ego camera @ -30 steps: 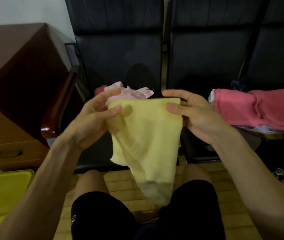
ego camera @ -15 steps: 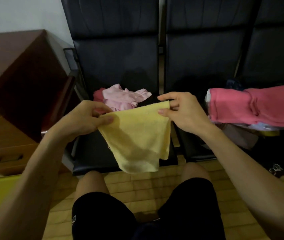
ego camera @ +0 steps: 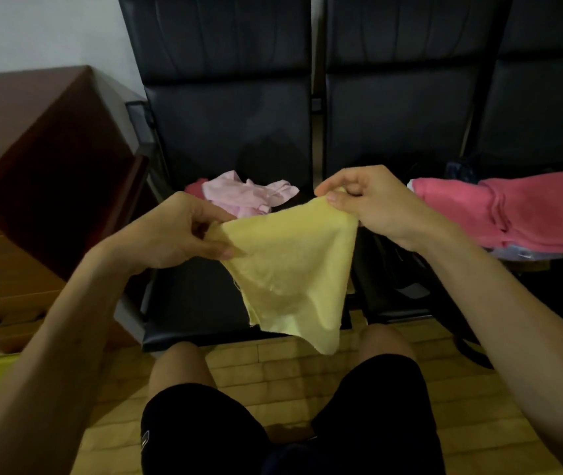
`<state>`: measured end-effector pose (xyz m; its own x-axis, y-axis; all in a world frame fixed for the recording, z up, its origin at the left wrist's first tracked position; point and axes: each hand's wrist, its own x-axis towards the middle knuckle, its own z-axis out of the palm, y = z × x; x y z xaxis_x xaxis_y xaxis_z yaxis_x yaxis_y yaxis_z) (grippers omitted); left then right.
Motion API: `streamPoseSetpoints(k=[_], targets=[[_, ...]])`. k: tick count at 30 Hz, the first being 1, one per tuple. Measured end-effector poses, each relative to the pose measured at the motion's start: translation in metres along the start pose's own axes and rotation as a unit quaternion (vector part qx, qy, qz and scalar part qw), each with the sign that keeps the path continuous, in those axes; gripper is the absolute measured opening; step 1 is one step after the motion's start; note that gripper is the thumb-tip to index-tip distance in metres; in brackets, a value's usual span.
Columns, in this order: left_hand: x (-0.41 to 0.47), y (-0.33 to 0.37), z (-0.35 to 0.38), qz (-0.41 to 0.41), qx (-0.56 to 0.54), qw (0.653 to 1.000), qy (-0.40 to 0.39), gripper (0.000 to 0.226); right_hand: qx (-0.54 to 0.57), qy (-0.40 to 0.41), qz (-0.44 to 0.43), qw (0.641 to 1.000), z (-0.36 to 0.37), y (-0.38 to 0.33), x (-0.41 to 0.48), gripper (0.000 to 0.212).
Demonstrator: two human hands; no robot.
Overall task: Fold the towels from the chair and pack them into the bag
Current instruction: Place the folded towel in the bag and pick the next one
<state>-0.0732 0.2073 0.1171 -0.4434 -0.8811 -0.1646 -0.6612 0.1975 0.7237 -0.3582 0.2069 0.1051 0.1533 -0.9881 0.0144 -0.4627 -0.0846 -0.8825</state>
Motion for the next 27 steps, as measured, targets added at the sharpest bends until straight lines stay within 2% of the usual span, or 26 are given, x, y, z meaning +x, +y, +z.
streamPoseSetpoints(k=[2, 4, 6, 8, 10, 12, 15, 18, 23, 27], targets=[[0.001, -0.001, 0.0, -0.001, 0.028, 0.999, 0.016, 0.038, 0.106, -0.048, 0.041, 0.992, -0.003, -0.005, -0.002, 0.013], [0.001, -0.001, 0.001, -0.005, 0.017, 0.999, 0.046, 0.042, 0.212, -0.08, 0.075, 0.971, -0.01, -0.006, -0.004, 0.023], [0.002, -0.001, 0.001, 0.001, -0.017, 0.997, 0.075, 0.037, 0.231, -0.096, 0.081, 0.965, -0.017, -0.006, -0.005, 0.037], [0.004, -0.001, 0.002, 0.004, -0.004, 0.995, 0.098, 0.025, 0.155, -0.082, 0.068, 0.982, -0.02, -0.004, -0.005, 0.039], [0.008, -0.005, 0.002, 0.002, 0.046, 0.993, 0.108, 0.016, 0.043, -0.027, 0.052, 0.997, -0.018, -0.004, -0.006, 0.04], [0.013, -0.008, 0.004, -0.003, 0.094, 0.989, 0.114, 0.02, -0.042, 0.019, 0.022, 0.999, -0.014, -0.002, -0.006, 0.04], [0.016, -0.009, 0.009, 0.0, 0.13, 0.984, 0.122, 0.015, -0.159, 0.042, -0.037, 0.986, -0.008, 0.001, -0.007, 0.035], [0.016, -0.01, 0.012, 0.001, 0.159, 0.98, 0.12, 0.016, -0.216, 0.015, -0.062, 0.974, -0.006, 0.003, -0.009, 0.027], [0.013, -0.013, 0.018, -0.01, 0.195, 0.974, 0.113, 0.028, -0.28, -0.082, -0.06, 0.955, -0.011, 0.006, -0.008, 0.021], [0.009, -0.012, 0.023, 0.016, 0.207, 0.968, 0.14, 0.029, -0.301, -0.083, -0.067, 0.948, -0.013, 0.009, -0.007, 0.02]])
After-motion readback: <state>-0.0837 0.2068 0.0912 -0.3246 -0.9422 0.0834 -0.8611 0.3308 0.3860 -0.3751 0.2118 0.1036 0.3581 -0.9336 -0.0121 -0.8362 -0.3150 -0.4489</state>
